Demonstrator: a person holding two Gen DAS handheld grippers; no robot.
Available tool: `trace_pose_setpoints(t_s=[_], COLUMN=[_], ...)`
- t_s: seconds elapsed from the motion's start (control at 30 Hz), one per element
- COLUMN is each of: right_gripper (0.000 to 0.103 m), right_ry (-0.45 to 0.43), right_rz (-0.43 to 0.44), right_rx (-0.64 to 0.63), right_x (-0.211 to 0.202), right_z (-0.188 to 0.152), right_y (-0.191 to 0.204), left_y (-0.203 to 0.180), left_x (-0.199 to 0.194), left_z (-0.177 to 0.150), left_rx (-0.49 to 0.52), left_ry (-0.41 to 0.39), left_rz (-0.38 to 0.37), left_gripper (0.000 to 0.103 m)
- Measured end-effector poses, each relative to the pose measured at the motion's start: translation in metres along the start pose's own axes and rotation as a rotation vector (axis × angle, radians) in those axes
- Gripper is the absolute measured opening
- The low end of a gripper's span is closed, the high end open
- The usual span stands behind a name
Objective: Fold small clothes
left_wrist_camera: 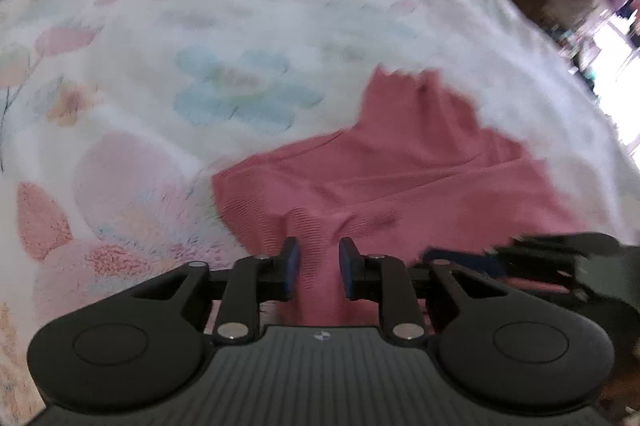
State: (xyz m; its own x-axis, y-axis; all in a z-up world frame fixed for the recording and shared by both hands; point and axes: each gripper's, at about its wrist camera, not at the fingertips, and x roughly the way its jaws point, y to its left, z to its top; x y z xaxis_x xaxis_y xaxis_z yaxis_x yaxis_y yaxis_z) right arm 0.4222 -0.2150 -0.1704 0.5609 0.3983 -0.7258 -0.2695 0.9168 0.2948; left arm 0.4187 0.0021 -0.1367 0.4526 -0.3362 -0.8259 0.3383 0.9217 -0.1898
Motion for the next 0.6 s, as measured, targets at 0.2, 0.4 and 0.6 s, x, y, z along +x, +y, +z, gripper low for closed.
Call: trace_pose_setpoints(t_s=[0.2, 0.4, 0.6], right_gripper=[0.011, 0.025, 0.027], right_ry=[0.027, -0.041, -0.051], right_rz=[0.020, 0.038, -0.070], right_rx=[0.024, -0.003, 0.006], right_x=[0.011, -0.033, -0.050], right_z=[-0.021, 0.011, 0.062], right_y=[-0.009, -0.043, -0.115], left_y=[0.016, 0.005, -0.012], left_x=[0.007, -0.024, 0.001], left_z=[-0.010, 0.029, 0.074], left_rx=[-0.097, 0.048, 0.121], left_ry=[-0.013, -0.090, -0.096], left_rz=[-0.008, -0.026, -0.090], left_gripper=[0.020, 0.032, 0.042])
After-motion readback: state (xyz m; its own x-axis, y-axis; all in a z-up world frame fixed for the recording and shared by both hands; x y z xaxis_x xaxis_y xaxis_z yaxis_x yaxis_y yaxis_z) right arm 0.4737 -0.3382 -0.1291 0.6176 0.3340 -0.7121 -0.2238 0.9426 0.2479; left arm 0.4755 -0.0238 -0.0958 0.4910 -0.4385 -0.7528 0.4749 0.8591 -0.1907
